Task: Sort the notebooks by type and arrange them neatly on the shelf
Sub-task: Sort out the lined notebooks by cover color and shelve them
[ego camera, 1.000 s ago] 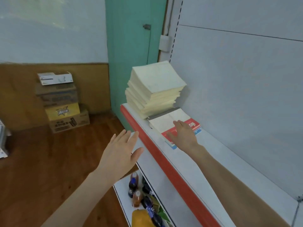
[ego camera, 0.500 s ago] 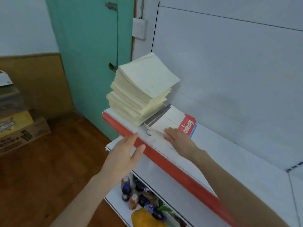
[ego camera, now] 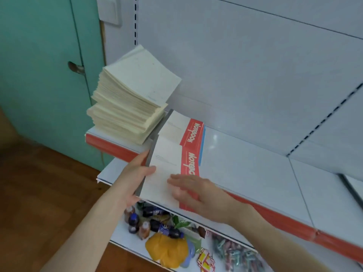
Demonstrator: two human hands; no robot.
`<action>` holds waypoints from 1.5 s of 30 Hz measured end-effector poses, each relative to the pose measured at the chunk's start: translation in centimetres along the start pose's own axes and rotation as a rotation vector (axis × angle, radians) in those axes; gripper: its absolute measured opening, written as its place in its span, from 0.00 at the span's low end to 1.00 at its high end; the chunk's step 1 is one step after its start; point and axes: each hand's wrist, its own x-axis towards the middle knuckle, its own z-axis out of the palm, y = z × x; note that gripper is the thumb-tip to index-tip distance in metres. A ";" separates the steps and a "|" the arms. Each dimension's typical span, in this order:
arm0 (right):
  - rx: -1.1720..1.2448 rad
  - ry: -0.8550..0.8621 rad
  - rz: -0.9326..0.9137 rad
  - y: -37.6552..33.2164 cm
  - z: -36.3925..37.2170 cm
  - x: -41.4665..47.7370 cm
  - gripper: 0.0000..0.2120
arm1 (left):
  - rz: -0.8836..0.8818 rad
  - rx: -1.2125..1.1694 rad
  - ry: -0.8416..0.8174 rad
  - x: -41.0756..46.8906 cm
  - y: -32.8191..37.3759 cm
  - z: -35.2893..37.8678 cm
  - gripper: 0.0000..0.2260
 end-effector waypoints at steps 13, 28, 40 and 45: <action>-0.309 0.043 0.343 8.9 1.2 10.8 0.18 | 0.021 0.110 0.114 -4.7 -1.2 -6.6 0.18; -0.304 0.137 -0.037 -0.3 -0.1 0.3 0.18 | 0.057 -0.028 0.018 -3.2 -1.4 -2.6 0.16; -0.118 0.150 0.285 5.9 -1.0 8.4 0.20 | 0.066 0.019 0.111 -4.1 -2.4 -5.4 0.22; -0.331 -0.010 0.324 9.3 0.8 11.1 0.16 | 0.100 0.047 0.146 -5.0 -2.2 -6.3 0.21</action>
